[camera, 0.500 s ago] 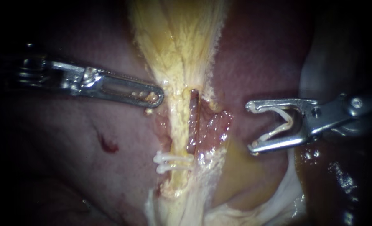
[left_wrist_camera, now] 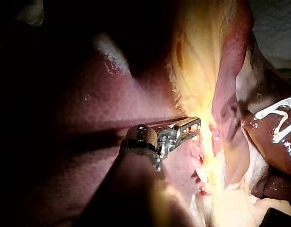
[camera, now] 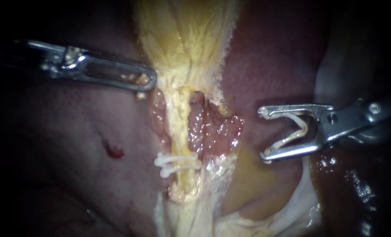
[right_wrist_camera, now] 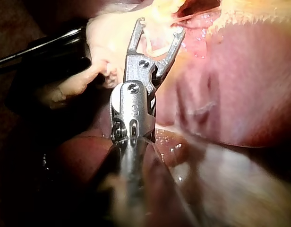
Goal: Clipping third clip left tube
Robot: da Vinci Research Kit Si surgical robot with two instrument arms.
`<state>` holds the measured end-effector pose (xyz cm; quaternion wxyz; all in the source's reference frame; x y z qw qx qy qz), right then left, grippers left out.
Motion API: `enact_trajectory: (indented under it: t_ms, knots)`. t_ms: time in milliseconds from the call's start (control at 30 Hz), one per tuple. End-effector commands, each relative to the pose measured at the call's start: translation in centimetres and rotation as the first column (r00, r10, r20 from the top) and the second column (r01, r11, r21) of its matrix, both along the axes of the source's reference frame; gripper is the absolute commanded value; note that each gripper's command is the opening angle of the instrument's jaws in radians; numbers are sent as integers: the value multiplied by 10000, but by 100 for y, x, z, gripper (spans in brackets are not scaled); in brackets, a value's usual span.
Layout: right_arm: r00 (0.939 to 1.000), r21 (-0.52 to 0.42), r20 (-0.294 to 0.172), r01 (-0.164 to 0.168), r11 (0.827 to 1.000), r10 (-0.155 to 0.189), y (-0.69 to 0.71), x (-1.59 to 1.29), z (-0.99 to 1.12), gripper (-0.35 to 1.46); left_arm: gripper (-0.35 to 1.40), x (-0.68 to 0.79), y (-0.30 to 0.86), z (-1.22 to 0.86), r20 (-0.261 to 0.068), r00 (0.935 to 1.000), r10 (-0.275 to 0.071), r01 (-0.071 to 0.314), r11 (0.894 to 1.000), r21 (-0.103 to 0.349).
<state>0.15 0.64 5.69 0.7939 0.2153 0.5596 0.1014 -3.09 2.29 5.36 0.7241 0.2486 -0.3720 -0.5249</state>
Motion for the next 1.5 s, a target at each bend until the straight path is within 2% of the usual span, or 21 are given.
enact_trajectory:
  t_ms: [33,133,233,533,667,1100,1500]
  knots:
    - [10000,0,2,0,10000,0,0,0,0,50,-35,4,4,-7,-8,10000,-75,75,10000,-62]
    - [10000,-1,4,-3,10000,3,0,1,0,50,-35,7,7,-18,-37,9998,-201,200,9997,-123]
    - [10000,-3,5,-5,10000,5,0,2,0,50,-35,4,4,-21,-133,9995,-291,288,9994,-190]
    - [10000,-61,23,-38,10000,38,-8,16,6,50,-35,-5,-8,-17,-24,9999,-167,166,9997,-164]
    - [10000,-148,-10,-8,9999,8,-14,30,15,50,-35,-8,-11,-15,-1,9999,-145,145,9998,-156]
    - [9998,753,-6,-180,9970,181,-27,74,53,49,-35,-12,-15,-12,33,9999,-114,114,9998,-147]
    - [9998,1226,-108,-127,9924,141,-33,105,70,49,-35,-14,-17,-10,61,9999,-87,88,9999,-138]
